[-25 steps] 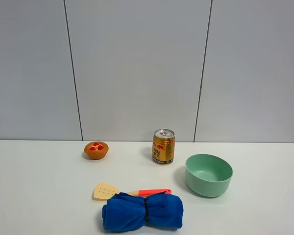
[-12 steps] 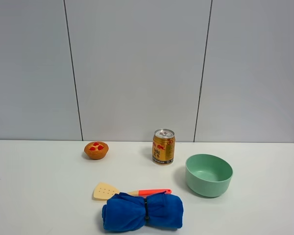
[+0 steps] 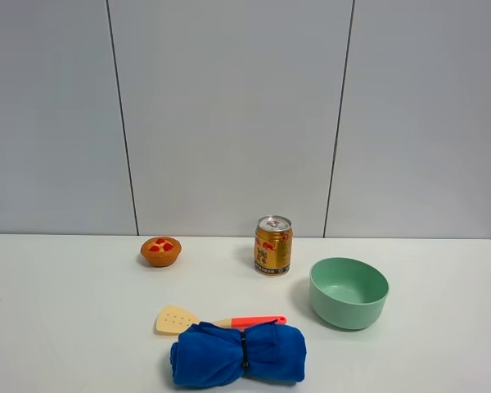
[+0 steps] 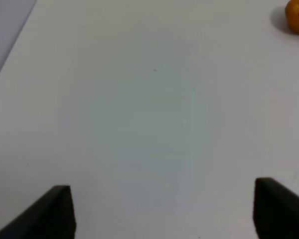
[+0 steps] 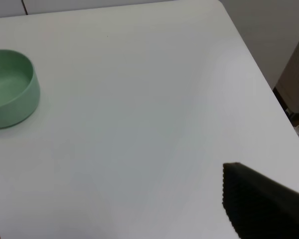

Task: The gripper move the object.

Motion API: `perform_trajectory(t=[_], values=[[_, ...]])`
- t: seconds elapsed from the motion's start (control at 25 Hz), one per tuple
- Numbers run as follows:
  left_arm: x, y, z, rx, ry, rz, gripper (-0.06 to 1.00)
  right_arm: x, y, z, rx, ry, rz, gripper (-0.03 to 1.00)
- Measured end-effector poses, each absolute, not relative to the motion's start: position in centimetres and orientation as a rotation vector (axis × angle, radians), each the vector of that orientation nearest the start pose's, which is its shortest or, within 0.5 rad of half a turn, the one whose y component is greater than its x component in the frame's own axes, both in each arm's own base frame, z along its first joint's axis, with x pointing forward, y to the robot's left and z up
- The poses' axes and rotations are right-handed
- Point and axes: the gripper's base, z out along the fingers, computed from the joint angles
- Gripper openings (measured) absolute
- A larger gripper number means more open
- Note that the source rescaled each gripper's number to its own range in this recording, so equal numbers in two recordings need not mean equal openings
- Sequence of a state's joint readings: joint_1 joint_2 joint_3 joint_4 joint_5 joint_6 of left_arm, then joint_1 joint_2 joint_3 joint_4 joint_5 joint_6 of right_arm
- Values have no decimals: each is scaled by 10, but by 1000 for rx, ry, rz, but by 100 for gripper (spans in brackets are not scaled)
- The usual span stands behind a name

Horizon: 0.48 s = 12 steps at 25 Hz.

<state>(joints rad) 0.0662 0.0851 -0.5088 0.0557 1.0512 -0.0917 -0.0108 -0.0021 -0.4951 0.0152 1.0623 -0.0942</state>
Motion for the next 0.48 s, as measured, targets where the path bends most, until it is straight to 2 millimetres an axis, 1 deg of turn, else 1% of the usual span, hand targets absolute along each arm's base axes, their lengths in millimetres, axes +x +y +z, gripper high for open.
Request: perform_trajectory(t=[0.48], values=[[8,5,280,-167,2104,52,69,-5,1,276,-86,2047,-47,100]])
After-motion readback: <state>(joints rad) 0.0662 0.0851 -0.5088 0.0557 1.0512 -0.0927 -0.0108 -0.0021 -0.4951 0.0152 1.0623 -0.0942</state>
